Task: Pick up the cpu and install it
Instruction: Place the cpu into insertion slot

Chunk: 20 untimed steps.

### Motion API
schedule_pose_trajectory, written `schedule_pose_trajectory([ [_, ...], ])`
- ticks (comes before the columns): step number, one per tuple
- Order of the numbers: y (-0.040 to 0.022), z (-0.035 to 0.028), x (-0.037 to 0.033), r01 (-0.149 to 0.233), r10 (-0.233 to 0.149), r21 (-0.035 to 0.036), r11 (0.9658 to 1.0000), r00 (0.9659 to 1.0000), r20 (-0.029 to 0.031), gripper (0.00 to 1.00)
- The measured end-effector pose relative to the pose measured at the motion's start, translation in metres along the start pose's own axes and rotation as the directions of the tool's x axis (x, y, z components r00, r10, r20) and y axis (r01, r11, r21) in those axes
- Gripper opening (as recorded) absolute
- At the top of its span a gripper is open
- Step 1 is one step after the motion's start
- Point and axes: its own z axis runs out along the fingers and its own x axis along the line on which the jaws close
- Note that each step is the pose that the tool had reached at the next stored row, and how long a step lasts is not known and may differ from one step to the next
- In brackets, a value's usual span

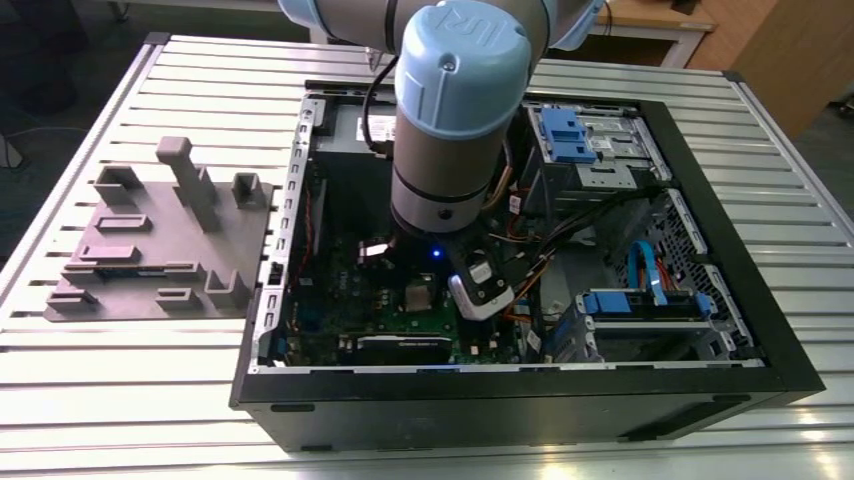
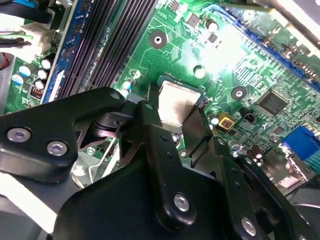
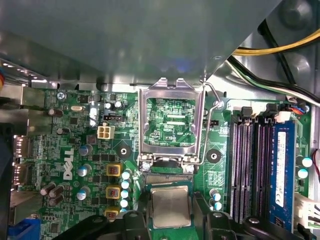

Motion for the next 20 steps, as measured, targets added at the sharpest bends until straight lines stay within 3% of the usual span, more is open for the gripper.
schedule_pose_trajectory([
  [4, 0.0006, 0.0007, 0.0015, -0.004, 0.004, 0.0, 1.0, 1.0, -0.0003, 0.46],
  [5, 0.0006, 0.0007, 0.0016, -0.004, 0.004, 0.0, 1.0, 1.0, -0.0003, 0.4],
  [16, 0.005, 0.0013, 0.0032, -0.014, 0.014, -0.001, 0.9999, 0.9999, 0.0006, 0.4],
  [20, 0.0043, 0.0013, 0.0033, 0.003, -0.003, -0.0008, 1.0, 1.0, 0.0, 0.4],
])
